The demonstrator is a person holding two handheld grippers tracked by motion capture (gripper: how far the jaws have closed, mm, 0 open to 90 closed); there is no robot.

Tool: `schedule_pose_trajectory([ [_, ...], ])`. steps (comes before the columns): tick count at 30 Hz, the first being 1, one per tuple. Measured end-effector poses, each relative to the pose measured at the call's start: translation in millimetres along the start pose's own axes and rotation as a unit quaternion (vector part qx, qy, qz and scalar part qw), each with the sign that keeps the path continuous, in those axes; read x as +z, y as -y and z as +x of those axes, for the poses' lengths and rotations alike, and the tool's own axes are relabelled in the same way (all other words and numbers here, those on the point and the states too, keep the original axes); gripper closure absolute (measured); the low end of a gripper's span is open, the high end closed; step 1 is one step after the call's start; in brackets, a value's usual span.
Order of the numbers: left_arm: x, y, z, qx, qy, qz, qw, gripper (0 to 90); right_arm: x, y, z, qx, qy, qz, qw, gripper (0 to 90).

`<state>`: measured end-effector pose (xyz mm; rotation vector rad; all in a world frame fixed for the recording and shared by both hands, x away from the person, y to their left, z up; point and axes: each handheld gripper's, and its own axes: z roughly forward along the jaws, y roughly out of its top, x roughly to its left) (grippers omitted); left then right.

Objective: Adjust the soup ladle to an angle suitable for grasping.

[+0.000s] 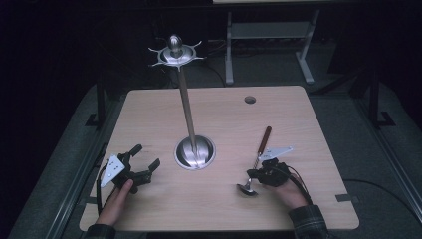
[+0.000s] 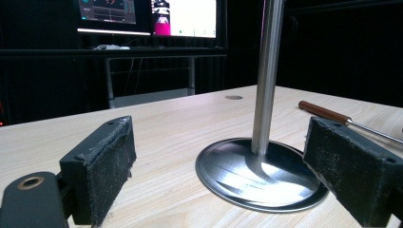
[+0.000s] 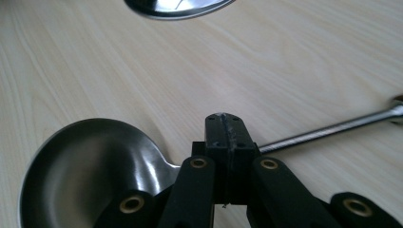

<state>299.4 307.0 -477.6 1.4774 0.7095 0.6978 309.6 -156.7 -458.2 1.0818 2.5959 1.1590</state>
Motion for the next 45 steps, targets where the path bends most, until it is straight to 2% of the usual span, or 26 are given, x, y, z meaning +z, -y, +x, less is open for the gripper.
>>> schedule_pose_trajectory([
  [3, -0.1, 0.0, 0.0, 0.0, 0.0, 0.0, 1.0, 9.7, 4.8, -1.7, 3.5, -0.01, 0.0, 0.012, 0.9999, 89.9],
  [11, -0.2, -0.1, 0.0, 0.0, 0.001, 0.001, 1.0, 9.6, 0.4, 1.8, 2.7, -0.006, -0.002, 0.022, 0.9997, 89.9],
  [28, -0.6, -0.1, -0.1, 0.0, 0.001, 0.002, 1.0, 9.6, -27.2, 26.4, -9.7, 0.019, 0.006, 0.022, 0.9996, 89.9],
  [35, -0.4, 0.0, -0.4, 0.0, 0.001, 0.0, 1.0, 9.7, -39.6, 40.5, -14.5, 0.027, 0.018, 0.033, 0.9989, 89.9],
  [37, -0.4, -0.1, -0.3, 0.001, 0.001, 0.001, 1.0, 9.7, -44.0, 41.3, -17.1, 0.034, 0.018, 0.023, 0.999, 89.9],
  [41, -0.5, -0.1, -0.3, 0.001, 0.001, 0.001, 1.0, 9.7, -45.5, 36.2, -17.6, 0.031, 0.019, 0.009, 0.9993, 89.8],
  [45, -0.7, -0.2, -0.3, 0.003, 0.001, 0.003, 1.0, 9.7, -44.0, 26.8, -26.7, 0.032, 0.036, 0.0, 0.9988, 89.7],
])
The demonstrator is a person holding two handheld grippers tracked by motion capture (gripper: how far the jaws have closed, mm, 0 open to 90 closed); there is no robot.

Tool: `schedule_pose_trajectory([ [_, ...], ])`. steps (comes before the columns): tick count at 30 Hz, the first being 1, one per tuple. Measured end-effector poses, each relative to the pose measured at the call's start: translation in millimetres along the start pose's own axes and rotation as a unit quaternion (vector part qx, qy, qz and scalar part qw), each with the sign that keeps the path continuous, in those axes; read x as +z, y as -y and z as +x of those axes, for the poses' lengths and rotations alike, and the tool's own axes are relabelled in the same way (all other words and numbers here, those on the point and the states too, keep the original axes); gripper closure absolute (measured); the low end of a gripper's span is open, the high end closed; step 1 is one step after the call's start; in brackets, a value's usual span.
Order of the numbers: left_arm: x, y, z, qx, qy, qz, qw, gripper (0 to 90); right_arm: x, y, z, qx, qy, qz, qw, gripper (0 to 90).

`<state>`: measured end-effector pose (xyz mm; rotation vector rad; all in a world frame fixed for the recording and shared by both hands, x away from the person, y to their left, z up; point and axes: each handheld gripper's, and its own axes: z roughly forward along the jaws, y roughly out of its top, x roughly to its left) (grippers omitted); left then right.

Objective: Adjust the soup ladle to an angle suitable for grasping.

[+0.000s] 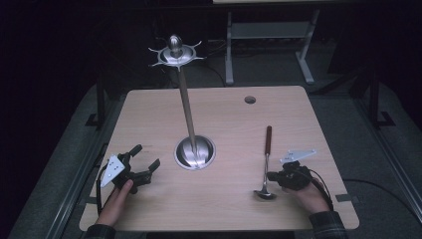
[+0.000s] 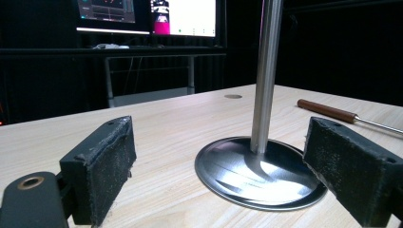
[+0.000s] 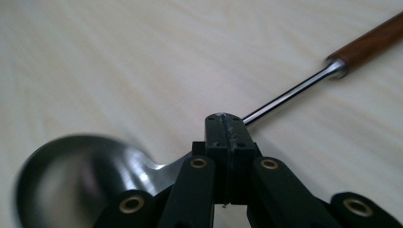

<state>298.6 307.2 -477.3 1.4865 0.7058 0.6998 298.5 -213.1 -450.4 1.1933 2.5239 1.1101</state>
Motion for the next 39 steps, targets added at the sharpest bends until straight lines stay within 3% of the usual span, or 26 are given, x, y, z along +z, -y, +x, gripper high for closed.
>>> schedule_pose_trajectory([
  [9, -0.3, -0.1, 0.0, 0.002, 0.0, 0.003, 1.0, 9.7, 11.5, -23.5, -33.3, 0.035, 0.055, -0.026, 0.9975, 89.8],
  [11, -0.4, -0.2, 0.0, 0.004, 0.0, 0.004, 1.0, 9.7, 17.2, -27.2, -42.3, 0.043, 0.067, -0.038, 0.9961, 89.8],
  [12, -0.6, -0.3, 0.0, 0.007, 0.0, 0.006, 1.0, 9.7, 22.3, -28.8, -49.0, 0.056, 0.078, -0.029, 0.9949, 89.7],
  [14, -0.6, -0.3, 0.0, 0.007, 0.001, 0.005, 1.0, 9.7, 24.0, -29.5, -52.1, 0.052, 0.086, -0.032, 0.9945, 89.8],
  [17, -0.7, -0.3, -0.1, 0.007, 0.001, 0.005, 1.0, 9.6, 27.7, -32.2, -59.5, 0.076, 0.097, -0.04, 0.9916, 89.8],
  [21, -0.6, -0.3, -0.3, 0.008, 0.0, 0.006, 0.9999, 9.7, 35.6, -33.5, -69.6, 0.084, 0.112, -0.048, 0.989, 89.8],
  [33, -0.5, -0.3, -0.5, 0.008, 0.0, 0.005, 1.0, 9.7, 44.8, -35.6, -66.5, 0.088, 0.09, -0.041, 0.9912, 89.8],
  [39, -0.2, -0.1, -1.6, 0.002, -0.001, 0.003, 1.0, 9.6, 50.7, -42.6, -58.7, 0.071, 0.069, -0.036, 0.9944, 89.8],
])
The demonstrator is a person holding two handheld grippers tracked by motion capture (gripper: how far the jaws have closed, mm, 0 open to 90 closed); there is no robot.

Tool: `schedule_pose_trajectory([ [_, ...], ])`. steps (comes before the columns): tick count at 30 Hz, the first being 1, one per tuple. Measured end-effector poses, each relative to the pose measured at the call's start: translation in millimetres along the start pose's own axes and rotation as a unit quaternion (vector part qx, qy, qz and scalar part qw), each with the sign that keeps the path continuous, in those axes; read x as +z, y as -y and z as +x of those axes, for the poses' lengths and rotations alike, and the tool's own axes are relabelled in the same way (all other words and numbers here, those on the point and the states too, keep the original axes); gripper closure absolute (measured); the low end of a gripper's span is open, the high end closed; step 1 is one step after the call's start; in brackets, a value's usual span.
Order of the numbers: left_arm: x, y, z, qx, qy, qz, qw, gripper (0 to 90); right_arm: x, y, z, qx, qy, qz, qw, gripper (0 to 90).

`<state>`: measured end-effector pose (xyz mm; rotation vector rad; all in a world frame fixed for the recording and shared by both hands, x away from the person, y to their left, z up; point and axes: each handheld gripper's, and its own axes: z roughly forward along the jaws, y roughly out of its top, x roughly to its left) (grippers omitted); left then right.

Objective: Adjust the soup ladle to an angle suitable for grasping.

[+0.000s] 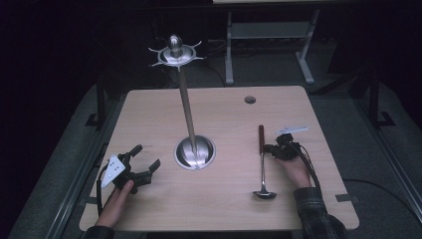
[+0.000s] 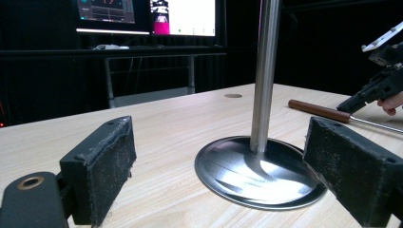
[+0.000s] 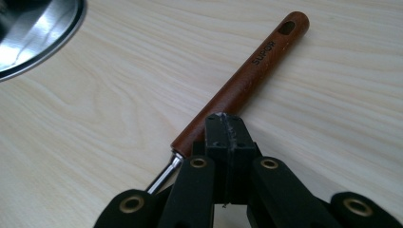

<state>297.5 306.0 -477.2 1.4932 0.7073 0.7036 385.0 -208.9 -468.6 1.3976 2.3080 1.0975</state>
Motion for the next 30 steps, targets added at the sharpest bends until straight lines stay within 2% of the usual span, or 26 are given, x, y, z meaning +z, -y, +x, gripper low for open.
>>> schedule_pose_trajectory([
  [5, 0.5, -0.2, -0.3, -0.002, -0.002, 0.002, 1.0, 9.7, 4.5, -4.1, 6.8, -0.015, -0.019, 0.002, 0.9997, 89.8],
  [14, 0.8, -0.3, -0.5, 0.0, -0.002, 0.002, 1.0, 9.7, 9.5, -6.7, 18.4, -0.02, -0.048, 0.011, 0.9986, 89.8],
  [16, 0.8, -0.2, -0.4, 0.0, -0.002, 0.002, 1.0, 9.7, 10.9, -7.3, 21.0, -0.027, -0.052, 0.013, 0.9982, 89.9],
  [25, 1.4, -0.4, -1.1, -0.001, -0.003, 0.004, 1.0, 9.7, 17.1, -12.7, 40.0, -0.053, -0.089, 0.032, 0.9942, 89.9],
  [30, 2.0, -0.7, -2.4, 0.001, 0.001, 0.009, 1.0, 9.7, 18.3, -13.5, 46.7, -0.064, -0.096, 0.04, 0.9925, 89.9],
])
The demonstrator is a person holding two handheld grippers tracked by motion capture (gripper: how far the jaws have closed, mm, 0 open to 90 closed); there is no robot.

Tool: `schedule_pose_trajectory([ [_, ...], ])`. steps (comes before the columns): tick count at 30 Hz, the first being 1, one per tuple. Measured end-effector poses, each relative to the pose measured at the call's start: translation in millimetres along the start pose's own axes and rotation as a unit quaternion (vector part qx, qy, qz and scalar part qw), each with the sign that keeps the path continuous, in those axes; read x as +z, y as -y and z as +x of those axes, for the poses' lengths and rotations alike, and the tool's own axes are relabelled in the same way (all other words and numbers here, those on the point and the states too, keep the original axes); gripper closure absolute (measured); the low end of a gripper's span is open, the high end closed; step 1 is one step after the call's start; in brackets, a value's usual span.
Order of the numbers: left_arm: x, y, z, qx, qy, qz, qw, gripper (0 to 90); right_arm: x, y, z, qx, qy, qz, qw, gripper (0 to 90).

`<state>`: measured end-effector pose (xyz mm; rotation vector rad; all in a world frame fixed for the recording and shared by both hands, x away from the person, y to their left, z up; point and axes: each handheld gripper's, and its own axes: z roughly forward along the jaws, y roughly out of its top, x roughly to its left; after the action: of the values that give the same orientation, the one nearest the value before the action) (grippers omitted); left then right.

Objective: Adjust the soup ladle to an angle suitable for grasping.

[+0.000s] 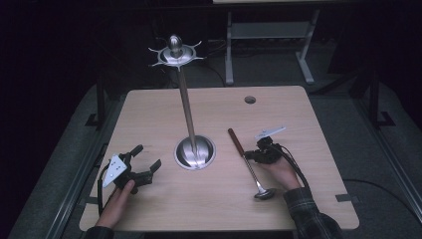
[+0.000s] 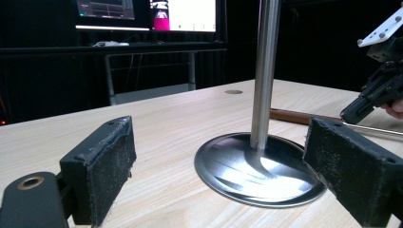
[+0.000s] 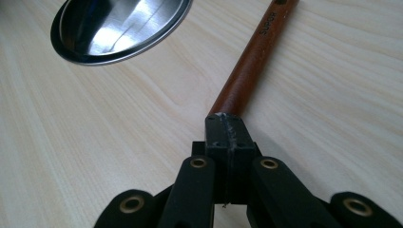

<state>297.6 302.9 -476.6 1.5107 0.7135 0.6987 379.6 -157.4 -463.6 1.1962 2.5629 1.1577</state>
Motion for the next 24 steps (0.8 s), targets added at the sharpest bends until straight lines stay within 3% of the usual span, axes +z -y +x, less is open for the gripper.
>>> schedule_pose_trajectory([
  [12, -0.5, 0.0, 0.2, 0.005, 0.0, 0.002, 1.0, 9.7, 5.6, -2.2, 12.2, -0.025, -0.015, 0.015, 0.9995, 89.9],
  [17, -0.6, 0.0, 0.2, 0.005, 0.0, 0.002, 1.0, 9.7, -4.0, -2.4, 18.4, -0.036, -0.022, 0.02, 0.9989, 89.9],
  [24, -0.6, 0.0, -0.1, 0.0, 0.003, 0.002, 1.0, 9.7, -12.7, 4.5, 30.4, -0.041, -0.035, 0.059, 0.9968, 89.9],
])
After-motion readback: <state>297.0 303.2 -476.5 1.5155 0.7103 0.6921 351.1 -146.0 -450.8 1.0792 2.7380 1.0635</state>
